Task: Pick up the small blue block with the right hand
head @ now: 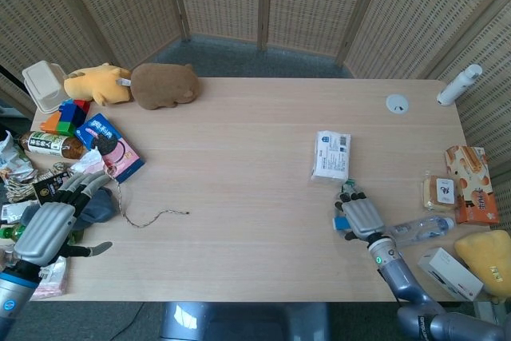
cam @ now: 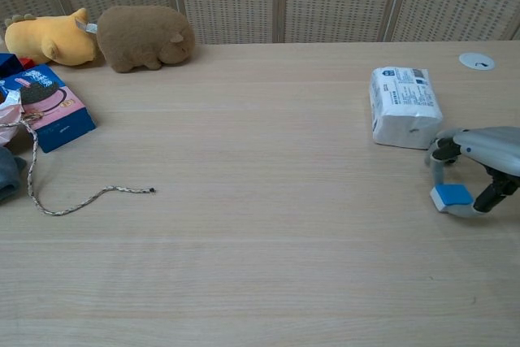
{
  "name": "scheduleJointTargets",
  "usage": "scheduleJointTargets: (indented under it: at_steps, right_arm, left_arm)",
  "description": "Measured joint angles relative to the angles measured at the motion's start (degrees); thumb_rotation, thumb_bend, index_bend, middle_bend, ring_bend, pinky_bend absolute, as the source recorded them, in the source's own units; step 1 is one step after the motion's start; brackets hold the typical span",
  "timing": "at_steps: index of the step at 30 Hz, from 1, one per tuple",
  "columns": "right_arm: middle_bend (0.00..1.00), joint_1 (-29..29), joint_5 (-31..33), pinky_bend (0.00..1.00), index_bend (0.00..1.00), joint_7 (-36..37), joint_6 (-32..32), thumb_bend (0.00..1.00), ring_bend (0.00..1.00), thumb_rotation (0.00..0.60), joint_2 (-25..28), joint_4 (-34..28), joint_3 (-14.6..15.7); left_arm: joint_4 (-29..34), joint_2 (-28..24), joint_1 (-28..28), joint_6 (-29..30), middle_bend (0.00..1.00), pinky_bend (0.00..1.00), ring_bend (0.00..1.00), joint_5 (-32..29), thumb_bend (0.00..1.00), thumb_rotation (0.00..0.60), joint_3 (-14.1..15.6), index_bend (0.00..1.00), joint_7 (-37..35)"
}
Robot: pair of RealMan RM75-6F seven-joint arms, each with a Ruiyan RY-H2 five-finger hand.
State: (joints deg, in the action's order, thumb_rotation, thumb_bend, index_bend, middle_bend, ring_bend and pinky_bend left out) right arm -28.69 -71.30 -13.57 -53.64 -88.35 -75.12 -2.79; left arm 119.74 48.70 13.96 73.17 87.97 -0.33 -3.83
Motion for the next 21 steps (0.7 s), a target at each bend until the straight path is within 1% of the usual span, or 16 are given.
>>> scheduleJointTargets:
  at_steps: [6, 12, 16, 21]
  right_arm:
    - [0.27, 0.4, -0.5, 0.0, 0.63, -0.5, -1.8, 0.33, 0.0, 0.6, 3.8, -4.1, -0.4]
    - [0.27, 1.0, -1.2, 0.0, 0.64, -1.0, -4.8, 0.33, 0.0, 0.6, 9.4, -10.7, -1.7]
    - [0.27, 0.9, -1.5, 0.0, 0.64, -1.2, -6.5, 0.33, 0.0, 0.6, 13.9, -15.1, -3.5]
    - [0.28, -0.2, -1.3, 0.0, 0.64, -0.6, -7.2, 0.33, 0.0, 0.6, 17.9, -18.7, -6.5]
  left_arm:
    - [-0.1, 0.4, 0.3, -0.4, 0.0, 0.0, 0.0, 0.0, 0.01, 0.6, 0.0, 0.0, 0.1]
    - [-0.2, 0.7, 0.4, -0.6, 0.0, 0.0, 0.0, 0.0, 0.0, 0.6, -0.1, 0.0, 0.1]
    - [-0.3, 0.8, 0.4, -0.6, 0.0, 0.0, 0.0, 0.2, 0.01, 0.6, 0.0, 0.0, 0.0]
    - [-0.1, 0.7, 0.0, 0.0, 0.0, 0.0, 0.0, 0.7, 0.01, 0.6, 0.3, 0.0, -0.1]
